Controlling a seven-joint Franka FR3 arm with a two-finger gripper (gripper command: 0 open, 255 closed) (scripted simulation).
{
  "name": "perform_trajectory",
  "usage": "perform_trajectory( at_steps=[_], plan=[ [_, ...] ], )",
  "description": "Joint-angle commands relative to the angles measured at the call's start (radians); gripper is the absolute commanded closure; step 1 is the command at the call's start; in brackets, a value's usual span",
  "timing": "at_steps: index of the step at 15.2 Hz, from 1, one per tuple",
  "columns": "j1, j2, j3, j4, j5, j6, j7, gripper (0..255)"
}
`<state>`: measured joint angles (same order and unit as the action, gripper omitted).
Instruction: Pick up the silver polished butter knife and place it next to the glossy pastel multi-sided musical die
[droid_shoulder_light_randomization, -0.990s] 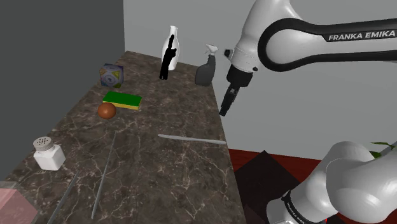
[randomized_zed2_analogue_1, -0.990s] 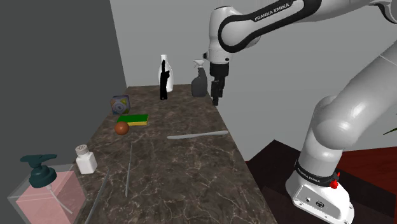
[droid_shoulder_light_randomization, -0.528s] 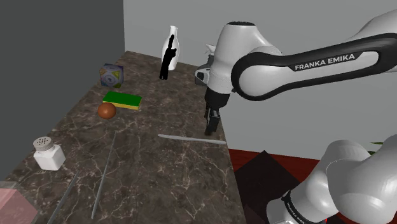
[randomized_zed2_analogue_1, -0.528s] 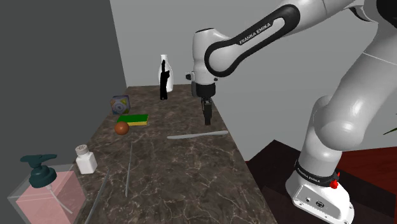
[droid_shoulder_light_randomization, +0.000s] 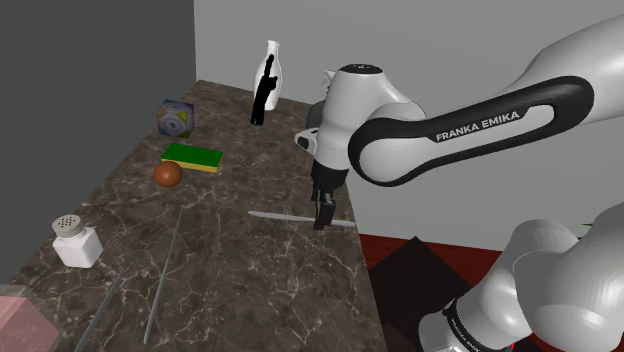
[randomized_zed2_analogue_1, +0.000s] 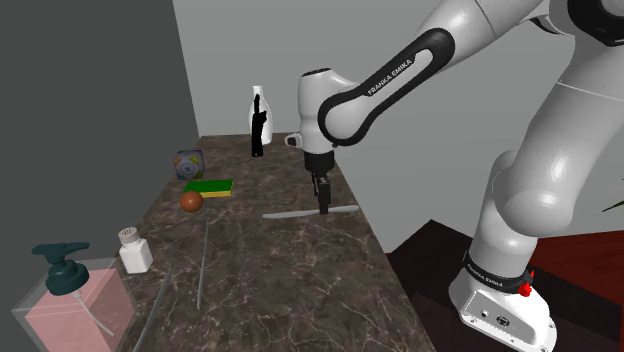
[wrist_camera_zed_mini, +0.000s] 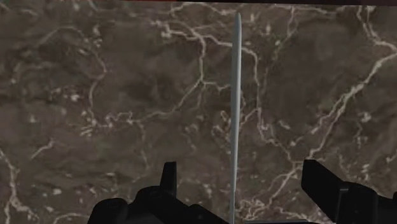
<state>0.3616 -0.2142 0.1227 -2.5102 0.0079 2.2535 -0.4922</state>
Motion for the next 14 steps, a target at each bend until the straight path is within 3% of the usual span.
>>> perform_trajectory(
  at_steps=[1, 8, 9, 14],
  plan=[
    [0.000, 0.007, 0.000, -0.014, -0.001, 0.021, 0.000, 0],
    [0.000, 0.007, 0.000, -0.014, -0.001, 0.021, 0.000, 0],
    [0.000, 0.007, 0.000, -0.014, -0.001, 0.021, 0.000, 255],
    [0.000, 0.007, 0.000, -0.014, -0.001, 0.021, 0.000, 255]
  ],
)
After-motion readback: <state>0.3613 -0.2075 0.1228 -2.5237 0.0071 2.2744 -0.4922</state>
